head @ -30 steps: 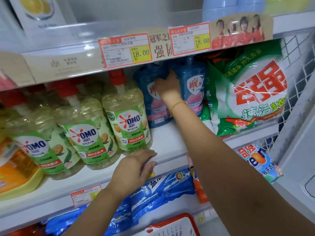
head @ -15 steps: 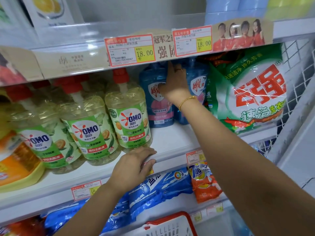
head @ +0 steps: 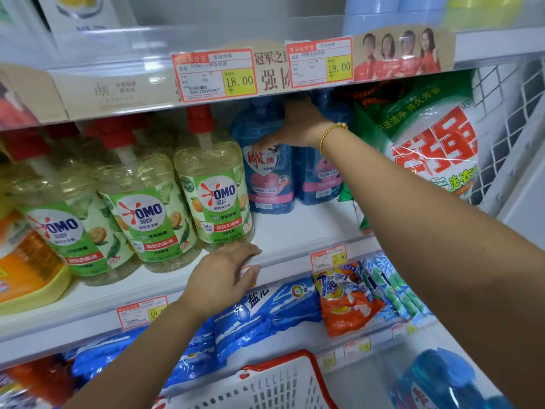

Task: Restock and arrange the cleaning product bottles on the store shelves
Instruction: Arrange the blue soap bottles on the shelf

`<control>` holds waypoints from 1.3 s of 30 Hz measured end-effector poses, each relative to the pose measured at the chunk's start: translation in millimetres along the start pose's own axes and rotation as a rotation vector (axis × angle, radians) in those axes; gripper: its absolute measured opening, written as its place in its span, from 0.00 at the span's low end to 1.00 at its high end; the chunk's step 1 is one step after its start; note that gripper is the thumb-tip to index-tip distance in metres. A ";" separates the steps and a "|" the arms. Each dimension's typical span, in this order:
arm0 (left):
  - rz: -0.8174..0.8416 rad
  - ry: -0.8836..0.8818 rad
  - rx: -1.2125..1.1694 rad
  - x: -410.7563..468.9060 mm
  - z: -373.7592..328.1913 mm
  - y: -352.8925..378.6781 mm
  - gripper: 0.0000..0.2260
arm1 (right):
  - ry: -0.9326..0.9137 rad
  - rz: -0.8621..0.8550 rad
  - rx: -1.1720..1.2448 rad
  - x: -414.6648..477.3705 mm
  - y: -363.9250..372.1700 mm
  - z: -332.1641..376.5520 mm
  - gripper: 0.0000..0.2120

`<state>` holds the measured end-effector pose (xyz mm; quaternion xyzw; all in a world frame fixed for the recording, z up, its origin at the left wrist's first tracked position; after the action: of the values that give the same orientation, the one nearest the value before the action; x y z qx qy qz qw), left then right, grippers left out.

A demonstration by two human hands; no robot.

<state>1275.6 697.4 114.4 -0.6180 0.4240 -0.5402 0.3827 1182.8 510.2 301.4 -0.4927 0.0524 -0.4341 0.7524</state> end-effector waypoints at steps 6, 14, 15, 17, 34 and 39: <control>-0.026 0.016 0.019 -0.6 -1.0 -0.3 0.21 | 0.113 -0.218 0.658 -38.1 53.0 -43.1 0.45; -0.058 0.036 0.031 -1.3 -0.1 0.6 0.18 | 0.146 -0.347 0.635 -58.5 69.2 -46.3 0.41; -0.062 0.038 0.032 -1.1 -0.2 0.5 0.18 | 0.158 -0.368 0.620 -60.9 68.4 -43.5 0.41; -0.072 0.043 0.032 -1.5 0.0 1.2 0.18 | 0.187 -0.392 0.594 -65.8 64.4 -39.0 0.41; -0.145 0.069 0.025 -1.6 1.7 2.6 0.17 | 0.415 -0.223 1.427 -111.0 27.5 -58.0 0.20; -0.118 0.073 0.002 -0.3 -3.9 -3.5 0.14 | 0.461 0.012 1.387 -161.3 27.0 -49.6 0.15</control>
<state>1272.0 698.8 118.0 -0.6214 0.3999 -0.5846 0.3349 1074.3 593.1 198.6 0.2013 -0.0746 -0.4560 0.8637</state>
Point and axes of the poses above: each hand's wrist, its own x-axis towards the middle knuckle, its own y-axis out of the palm, z = x × y, the point moved 4 cm from there along x, towards the middle knuckle, and after that the axes turned 8 degrees about x, right-handed, at the moved point
